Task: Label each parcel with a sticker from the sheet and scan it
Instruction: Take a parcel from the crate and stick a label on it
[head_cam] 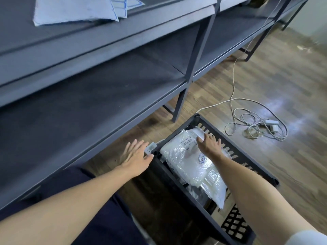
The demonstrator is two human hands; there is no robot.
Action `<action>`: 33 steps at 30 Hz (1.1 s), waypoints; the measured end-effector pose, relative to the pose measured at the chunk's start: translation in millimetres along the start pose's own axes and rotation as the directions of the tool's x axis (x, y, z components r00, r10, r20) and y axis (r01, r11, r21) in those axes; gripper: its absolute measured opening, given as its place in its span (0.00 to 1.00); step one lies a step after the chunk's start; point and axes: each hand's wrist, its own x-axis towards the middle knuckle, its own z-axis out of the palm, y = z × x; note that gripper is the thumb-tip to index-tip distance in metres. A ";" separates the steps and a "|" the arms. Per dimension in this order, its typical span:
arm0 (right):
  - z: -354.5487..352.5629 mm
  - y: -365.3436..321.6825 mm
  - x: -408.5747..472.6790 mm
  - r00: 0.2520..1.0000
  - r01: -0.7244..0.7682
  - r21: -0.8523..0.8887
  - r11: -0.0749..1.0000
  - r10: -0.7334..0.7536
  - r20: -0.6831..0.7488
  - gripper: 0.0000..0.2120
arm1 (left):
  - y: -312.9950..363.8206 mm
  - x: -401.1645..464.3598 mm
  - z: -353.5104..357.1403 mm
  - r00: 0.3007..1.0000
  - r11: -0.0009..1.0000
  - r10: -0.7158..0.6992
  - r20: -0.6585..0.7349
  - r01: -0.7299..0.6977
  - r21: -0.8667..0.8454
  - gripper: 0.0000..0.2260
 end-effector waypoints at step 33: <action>-249.8 -435.2 -262.7 0.478 0.727 -0.165 0.666 -0.665 -0.574 0.27 | -134.9 -252.2 -335.8 0.552 0.968 -0.107 -0.827 0.248 0.041 0.24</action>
